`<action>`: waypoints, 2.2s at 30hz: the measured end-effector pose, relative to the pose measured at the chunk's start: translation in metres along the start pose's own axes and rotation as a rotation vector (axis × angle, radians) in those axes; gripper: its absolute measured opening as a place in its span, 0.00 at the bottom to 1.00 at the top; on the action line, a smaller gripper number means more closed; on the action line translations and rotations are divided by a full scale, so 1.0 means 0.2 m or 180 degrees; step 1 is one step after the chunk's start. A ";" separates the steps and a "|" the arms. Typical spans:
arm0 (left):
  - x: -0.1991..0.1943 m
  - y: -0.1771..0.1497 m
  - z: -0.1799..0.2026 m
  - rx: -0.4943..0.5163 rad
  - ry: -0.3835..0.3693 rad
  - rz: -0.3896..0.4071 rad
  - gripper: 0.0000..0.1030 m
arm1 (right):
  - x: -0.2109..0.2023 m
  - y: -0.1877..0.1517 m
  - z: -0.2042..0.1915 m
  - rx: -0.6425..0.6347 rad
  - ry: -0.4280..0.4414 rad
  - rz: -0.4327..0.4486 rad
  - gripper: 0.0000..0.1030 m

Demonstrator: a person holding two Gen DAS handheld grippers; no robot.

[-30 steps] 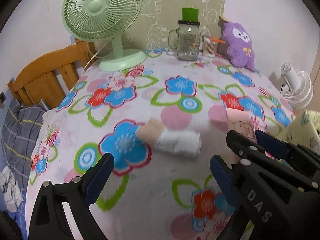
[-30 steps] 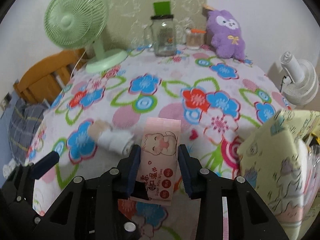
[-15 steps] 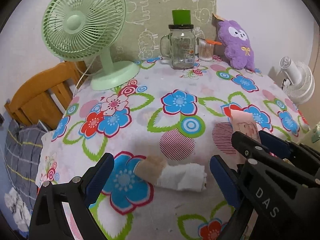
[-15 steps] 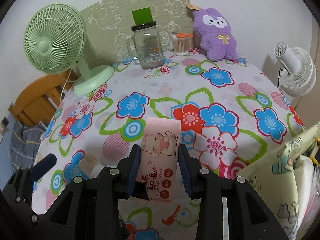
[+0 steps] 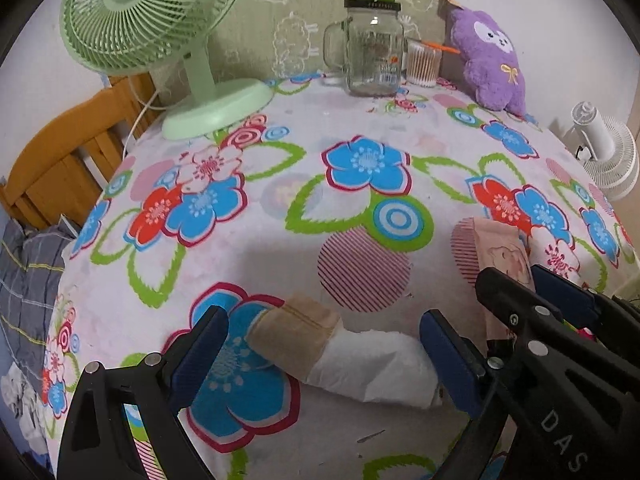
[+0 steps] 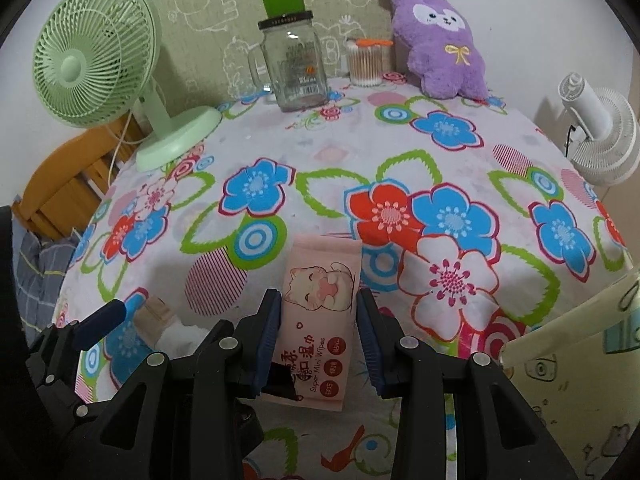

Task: Organize soft objects
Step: 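Grasp the white rolled bundle with left tool while right holds pink packet, then carry white bundle with left tool while right carries pink packet to box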

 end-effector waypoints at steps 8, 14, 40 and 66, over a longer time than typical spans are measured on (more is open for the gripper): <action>-0.02 -0.02 0.03 0.0013 -0.0096 0.0045 0.78 | 0.02 -0.02 0.00 -0.0017 -0.0002 -0.0035 0.40; -0.06 -0.04 0.07 0.0007 -0.0224 -0.0014 0.60 | 0.00 -0.04 -0.02 -0.0046 0.0043 -0.0057 0.40; -0.36 -0.26 0.13 -0.0327 -0.0307 -0.0003 0.06 | -0.30 -0.23 -0.04 -0.0240 0.0177 -0.0102 0.40; -0.88 -0.12 0.20 -0.0336 -0.0040 0.0583 0.06 | -0.84 -0.08 -0.03 -0.0421 0.0410 0.0398 0.40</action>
Point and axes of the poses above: each gripper's, at about its wrist camera, not at the fingertips, and x roughly the way its jaws point, z to its right, y to its top, the point moved 10 cm from there along x, roughly the way its jaws point, and after that the axes turned 9 degrees about z, right-handed, at the moved point
